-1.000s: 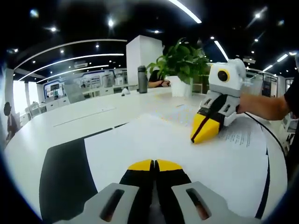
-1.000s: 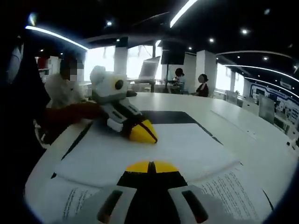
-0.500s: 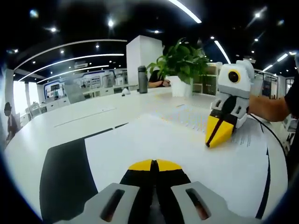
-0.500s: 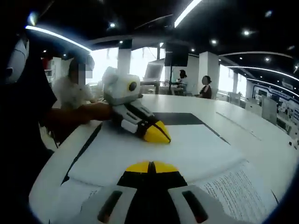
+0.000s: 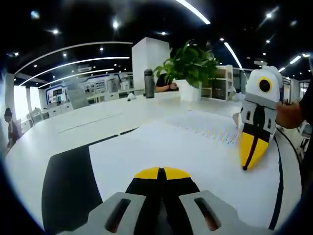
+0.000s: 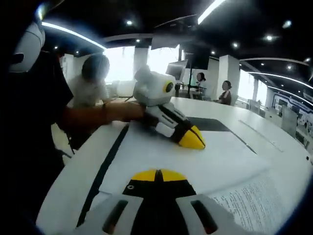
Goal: Flip through the bound document one page at a time
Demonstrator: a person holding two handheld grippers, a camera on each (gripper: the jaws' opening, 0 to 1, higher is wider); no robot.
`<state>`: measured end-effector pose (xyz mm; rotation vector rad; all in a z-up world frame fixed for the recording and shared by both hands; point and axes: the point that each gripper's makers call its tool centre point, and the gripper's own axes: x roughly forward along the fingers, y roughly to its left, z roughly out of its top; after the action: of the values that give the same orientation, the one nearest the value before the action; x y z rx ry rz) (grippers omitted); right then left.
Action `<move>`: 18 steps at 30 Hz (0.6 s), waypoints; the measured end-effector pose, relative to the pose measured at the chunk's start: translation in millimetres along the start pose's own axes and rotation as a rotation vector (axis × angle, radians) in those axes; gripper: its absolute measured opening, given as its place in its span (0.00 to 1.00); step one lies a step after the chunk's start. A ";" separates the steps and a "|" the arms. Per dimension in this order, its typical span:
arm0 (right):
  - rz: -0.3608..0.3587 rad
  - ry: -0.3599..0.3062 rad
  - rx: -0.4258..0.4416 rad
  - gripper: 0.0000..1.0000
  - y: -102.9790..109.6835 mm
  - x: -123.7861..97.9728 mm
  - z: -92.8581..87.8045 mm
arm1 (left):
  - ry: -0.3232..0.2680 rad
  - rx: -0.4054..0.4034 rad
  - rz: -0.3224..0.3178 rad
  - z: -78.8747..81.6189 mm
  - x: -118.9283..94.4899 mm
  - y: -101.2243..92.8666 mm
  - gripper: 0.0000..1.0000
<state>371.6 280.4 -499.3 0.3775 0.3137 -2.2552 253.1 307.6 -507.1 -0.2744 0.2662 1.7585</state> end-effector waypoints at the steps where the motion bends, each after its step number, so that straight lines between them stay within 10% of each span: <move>1: 0.005 0.001 -0.001 0.04 2.1 -0.2 -0.2 | 0.000 0.000 0.000 0.0 0.1 0.1 0.03; 18: 0.035 0.008 -0.007 0.04 28.8 -1.2 0.4 | -0.001 0.003 0.000 0.2 1.2 3.4 0.03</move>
<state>394.3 262.6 -501.3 0.3858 0.3172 -2.2180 249.6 308.2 -507.2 -0.2719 0.2681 1.7578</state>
